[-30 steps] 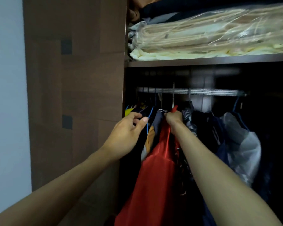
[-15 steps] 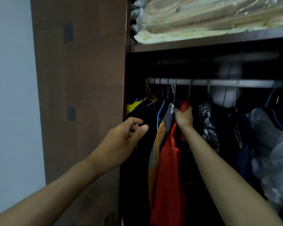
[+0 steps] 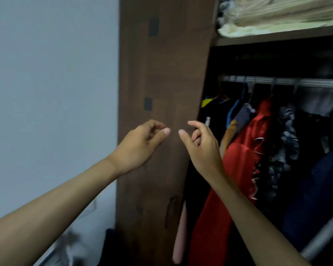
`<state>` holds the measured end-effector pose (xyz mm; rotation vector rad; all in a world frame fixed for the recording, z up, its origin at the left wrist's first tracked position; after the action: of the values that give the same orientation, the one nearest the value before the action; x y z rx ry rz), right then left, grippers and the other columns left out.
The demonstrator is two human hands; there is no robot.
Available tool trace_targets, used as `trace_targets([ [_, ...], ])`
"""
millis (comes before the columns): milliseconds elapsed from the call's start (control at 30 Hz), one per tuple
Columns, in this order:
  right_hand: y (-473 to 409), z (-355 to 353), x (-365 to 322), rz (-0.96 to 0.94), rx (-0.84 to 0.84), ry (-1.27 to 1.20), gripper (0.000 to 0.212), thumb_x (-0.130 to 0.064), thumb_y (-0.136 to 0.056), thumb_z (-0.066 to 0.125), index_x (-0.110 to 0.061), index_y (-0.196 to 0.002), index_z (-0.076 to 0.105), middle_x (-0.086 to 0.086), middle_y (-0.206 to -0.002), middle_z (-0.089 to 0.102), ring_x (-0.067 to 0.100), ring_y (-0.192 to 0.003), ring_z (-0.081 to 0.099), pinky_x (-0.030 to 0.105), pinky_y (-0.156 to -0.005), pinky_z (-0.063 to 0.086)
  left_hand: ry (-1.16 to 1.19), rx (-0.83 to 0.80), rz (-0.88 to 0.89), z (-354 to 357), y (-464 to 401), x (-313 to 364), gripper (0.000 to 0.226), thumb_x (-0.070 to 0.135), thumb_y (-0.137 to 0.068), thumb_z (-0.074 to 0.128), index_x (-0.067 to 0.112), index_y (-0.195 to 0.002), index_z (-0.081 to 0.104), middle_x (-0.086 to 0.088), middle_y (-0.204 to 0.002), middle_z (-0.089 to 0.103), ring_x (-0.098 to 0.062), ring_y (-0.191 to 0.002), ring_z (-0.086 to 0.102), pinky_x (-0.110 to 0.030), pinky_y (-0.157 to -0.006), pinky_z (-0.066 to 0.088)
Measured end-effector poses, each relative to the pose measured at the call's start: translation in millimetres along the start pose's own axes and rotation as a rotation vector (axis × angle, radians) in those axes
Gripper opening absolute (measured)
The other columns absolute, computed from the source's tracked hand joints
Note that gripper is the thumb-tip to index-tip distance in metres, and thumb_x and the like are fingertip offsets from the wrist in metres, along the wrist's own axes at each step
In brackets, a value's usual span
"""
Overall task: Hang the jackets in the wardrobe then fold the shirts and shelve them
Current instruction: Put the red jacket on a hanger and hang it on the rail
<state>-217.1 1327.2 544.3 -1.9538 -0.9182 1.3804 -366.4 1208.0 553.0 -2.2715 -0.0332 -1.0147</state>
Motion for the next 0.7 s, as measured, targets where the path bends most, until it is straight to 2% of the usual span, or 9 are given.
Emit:
trace_targets([
  [67,29.3,35.1,-46.6,-0.064,-0.09,-0.056,0.043,-0.053,-0.088,0.063,-0.025,-0.12,0.066,-0.007,-0.08,0.053,0.009,-0.067,0.053,0.026,-0.069,0.046,-0.064,0.059,-0.058,-44.4,40.8,-10.6,0.035,0.047,-0.1,0.051,0.021,-0.12,0.061,0.01,-0.096,0.068,-0.005,-0.091,0.066,-0.017,-0.081,0.047],
  [167,85.1,100.2,-118.4,-0.091,-0.308,-0.137,0.036,-0.049,-0.093,0.063,-0.026,-0.121,0.065,-0.006,-0.086,0.057,0.01,-0.072,0.055,0.03,-0.07,0.05,-0.141,0.169,-0.192,-121.7,123.9,-29.5,0.034,0.048,-0.101,0.049,0.021,-0.118,0.062,0.007,-0.106,0.069,-0.012,-0.097,0.069,-0.028,-0.088,0.052],
  [300,182.6,185.6,-227.9,-0.144,-0.64,-0.252,0.04,-0.054,-0.094,0.06,-0.03,-0.126,0.06,-0.011,-0.093,0.055,0.004,-0.078,0.056,0.033,-0.082,0.05,-0.297,0.316,-0.406,-223.9,266.6,-46.0,0.037,0.047,-0.102,0.048,0.019,-0.124,0.059,0.009,-0.112,0.067,-0.009,-0.097,0.068,-0.024,-0.084,0.051],
  [367,239.3,217.2,-289.6,-0.21,-0.785,-0.299,0.041,-0.056,-0.095,0.056,-0.031,-0.128,0.057,-0.012,-0.098,0.055,0.003,-0.084,0.057,0.034,-0.085,0.049,-0.382,0.4,-0.517,-272.7,346.3,-48.6,0.038,0.047,-0.102,0.048,0.019,-0.124,0.059,0.008,-0.113,0.067,-0.011,-0.098,0.068,-0.028,-0.088,0.053],
  [433,295.5,238.3,-351.9,-0.291,-0.898,-0.361,0.042,-0.057,-0.096,0.054,-0.031,-0.129,0.056,-0.011,-0.101,0.055,0.006,-0.086,0.057,0.036,-0.087,0.05,-0.456,0.485,-0.631,-316.0,427.1,-44.1,0.039,0.046,-0.101,0.05,0.017,-0.125,0.059,0.005,-0.114,0.068,-0.015,-0.099,0.068,-0.036,-0.093,0.053],
  [533,384.2,256.3,-442.6,-0.442,-1.056,-0.459,0.04,-0.055,-0.098,0.052,-0.03,-0.13,0.055,-0.009,-0.101,0.056,0.013,-0.089,0.059,0.039,-0.088,0.053,-0.546,0.626,-0.795,-361.3,547.8,-22.2,0.039,0.043,-0.101,0.051,0.013,-0.125,0.06,0.002,-0.113,0.07,-0.016,-0.099,0.068,-0.04,-0.094,0.054],
  [700,552.5,252.9,-558.6,-0.706,-1.331,-0.626,0.039,-0.055,-0.097,0.053,-0.031,-0.128,0.056,-0.009,-0.097,0.056,0.015,-0.086,0.06,0.043,-0.083,0.055,-0.645,0.936,-1.086,-373.5,744.4,38.6,0.037,0.04,-0.101,0.052,0.012,-0.124,0.06,0.0,-0.109,0.068,-0.019,-0.099,0.066,-0.042,-0.092,0.054],
])
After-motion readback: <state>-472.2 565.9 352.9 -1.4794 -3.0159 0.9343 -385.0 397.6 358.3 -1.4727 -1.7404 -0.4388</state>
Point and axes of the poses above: each hand's wrist, its own y-axis away from the middle knuckle, its own z-axis out of the palm, x = y × z, the point moved 9 cm from there along -y, towards the middle knuckle
